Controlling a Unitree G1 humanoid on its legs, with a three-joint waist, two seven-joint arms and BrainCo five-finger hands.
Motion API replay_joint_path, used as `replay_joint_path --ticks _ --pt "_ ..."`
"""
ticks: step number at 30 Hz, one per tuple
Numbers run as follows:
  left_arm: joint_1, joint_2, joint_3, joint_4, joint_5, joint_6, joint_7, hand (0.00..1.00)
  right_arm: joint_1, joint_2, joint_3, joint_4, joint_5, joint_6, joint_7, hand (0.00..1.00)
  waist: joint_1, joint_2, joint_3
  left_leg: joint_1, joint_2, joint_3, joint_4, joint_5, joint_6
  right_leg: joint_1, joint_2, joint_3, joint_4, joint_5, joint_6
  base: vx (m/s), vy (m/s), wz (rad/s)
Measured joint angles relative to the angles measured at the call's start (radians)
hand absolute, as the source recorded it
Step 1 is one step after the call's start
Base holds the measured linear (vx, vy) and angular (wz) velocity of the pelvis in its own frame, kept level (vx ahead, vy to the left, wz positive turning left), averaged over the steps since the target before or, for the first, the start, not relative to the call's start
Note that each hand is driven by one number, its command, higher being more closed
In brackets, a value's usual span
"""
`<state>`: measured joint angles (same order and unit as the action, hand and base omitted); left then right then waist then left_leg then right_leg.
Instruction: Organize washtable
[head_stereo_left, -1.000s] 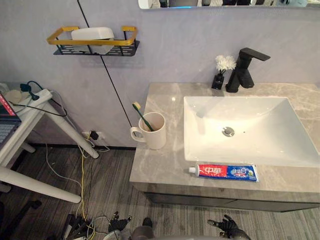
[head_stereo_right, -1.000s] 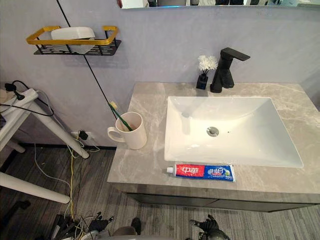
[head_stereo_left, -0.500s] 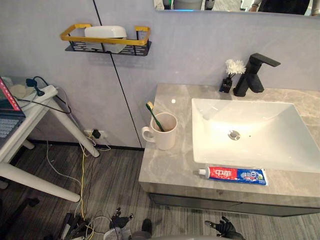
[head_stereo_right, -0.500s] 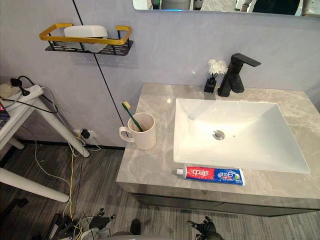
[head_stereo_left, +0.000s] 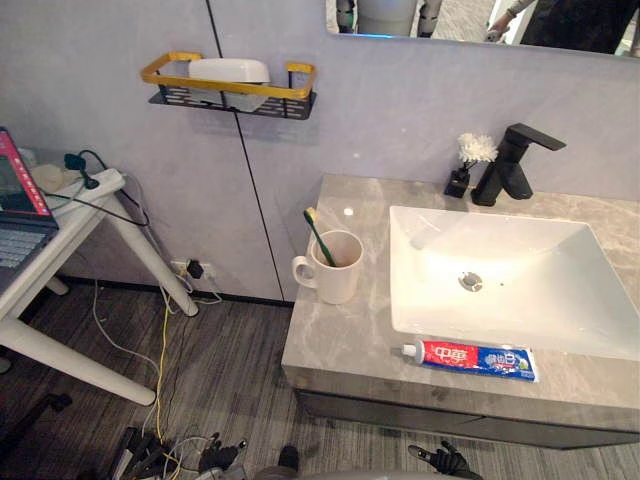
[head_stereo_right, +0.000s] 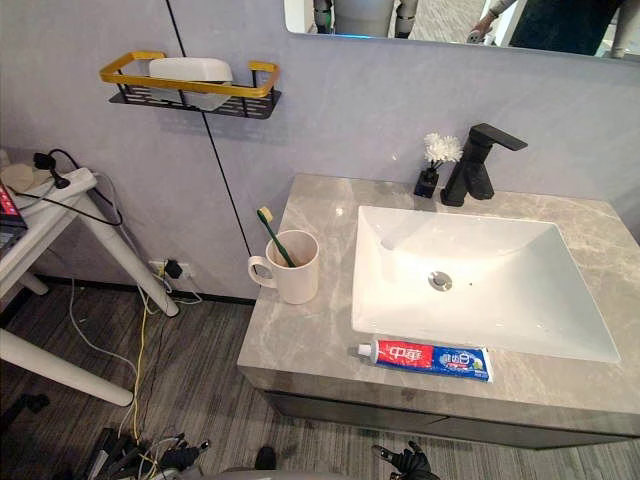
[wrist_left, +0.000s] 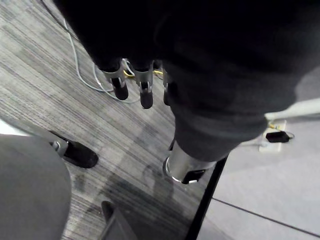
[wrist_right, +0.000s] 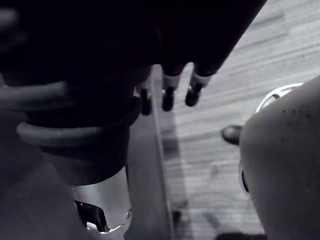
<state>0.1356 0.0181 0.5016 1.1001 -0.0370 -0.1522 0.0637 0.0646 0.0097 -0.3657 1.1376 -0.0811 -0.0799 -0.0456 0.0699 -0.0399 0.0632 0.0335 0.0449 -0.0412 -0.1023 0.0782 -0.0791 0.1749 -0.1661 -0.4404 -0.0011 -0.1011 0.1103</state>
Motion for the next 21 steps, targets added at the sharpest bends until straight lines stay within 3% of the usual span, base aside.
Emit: replay_joint_path --ticks 3,6,7,10,13,16,18,21 --pt "0.057 -0.007 0.093 0.014 -0.014 0.028 0.000 0.00 0.003 0.000 -0.007 -0.001 -0.001 0.000 0.005 0.00 0.004 0.002 -0.001 -0.005 -0.012 -0.039 0.000 0.000 0.001 0.018 -0.006 -0.039 -0.001 -0.009 -0.005 0.01 -0.024 0.38" --pt "0.089 0.009 0.178 0.002 -0.030 0.040 0.010 0.00 0.016 -0.001 -0.010 -0.004 -0.004 0.000 0.006 0.00 0.034 0.019 -0.008 -0.018 -0.031 -0.094 0.001 0.002 0.002 0.037 -0.014 -0.095 0.003 -0.020 0.001 0.04 -0.034 0.54" --pt "0.082 0.021 0.210 -0.035 -0.032 0.040 0.020 0.00 0.023 -0.002 -0.004 -0.005 -0.004 0.000 0.006 0.00 0.055 0.015 -0.013 -0.023 -0.034 -0.120 0.006 0.004 0.004 0.046 -0.013 -0.115 0.008 -0.023 -0.002 0.04 -0.048 0.68" --pt "0.072 0.063 0.288 -0.148 -0.057 0.038 0.060 0.00 0.033 -0.002 0.012 -0.008 0.002 0.014 0.001 0.00 0.061 0.025 -0.012 -0.035 -0.047 -0.178 0.007 0.010 0.007 0.067 -0.013 -0.159 0.017 -0.038 -0.004 0.03 -0.061 0.69" --pt "0.042 0.097 0.394 -0.397 -0.089 0.036 0.117 0.00 0.038 -0.001 0.016 -0.023 0.012 0.020 0.000 0.00 0.086 0.026 -0.013 -0.085 -0.051 -0.227 0.033 0.015 -0.001 0.044 -0.012 -0.197 0.050 -0.060 0.005 0.00 -0.073 0.48" --pt "0.032 0.096 0.426 -0.804 -0.072 0.030 0.217 0.00 0.046 0.001 0.023 -0.025 0.039 0.032 -0.015 0.00 0.105 0.035 -0.015 -0.125 -0.063 -0.275 0.081 0.014 -0.003 0.038 -0.011 -0.245 0.073 -0.074 0.009 -0.03 -0.051 0.44" --pt "0.034 0.051 0.476 -1.072 -0.017 0.026 0.290 0.00 0.058 0.000 0.022 -0.058 0.042 0.055 -0.025 0.00 0.107 0.048 -0.014 -0.128 -0.069 -0.295 0.092 0.014 -0.003 0.052 -0.011 -0.269 0.073 -0.074 0.009 -0.06 -0.023 0.28" --pt "0.046 -0.020 0.500 -1.319 0.084 0.028 0.356 0.00 0.064 -0.009 0.021 -0.070 0.051 0.066 -0.044 0.00 0.107 0.069 -0.013 -0.142 -0.080 -0.328 0.114 0.012 -0.006 0.066 -0.010 -0.302 0.073 -0.079 0.002 -0.09 -0.004 0.37"
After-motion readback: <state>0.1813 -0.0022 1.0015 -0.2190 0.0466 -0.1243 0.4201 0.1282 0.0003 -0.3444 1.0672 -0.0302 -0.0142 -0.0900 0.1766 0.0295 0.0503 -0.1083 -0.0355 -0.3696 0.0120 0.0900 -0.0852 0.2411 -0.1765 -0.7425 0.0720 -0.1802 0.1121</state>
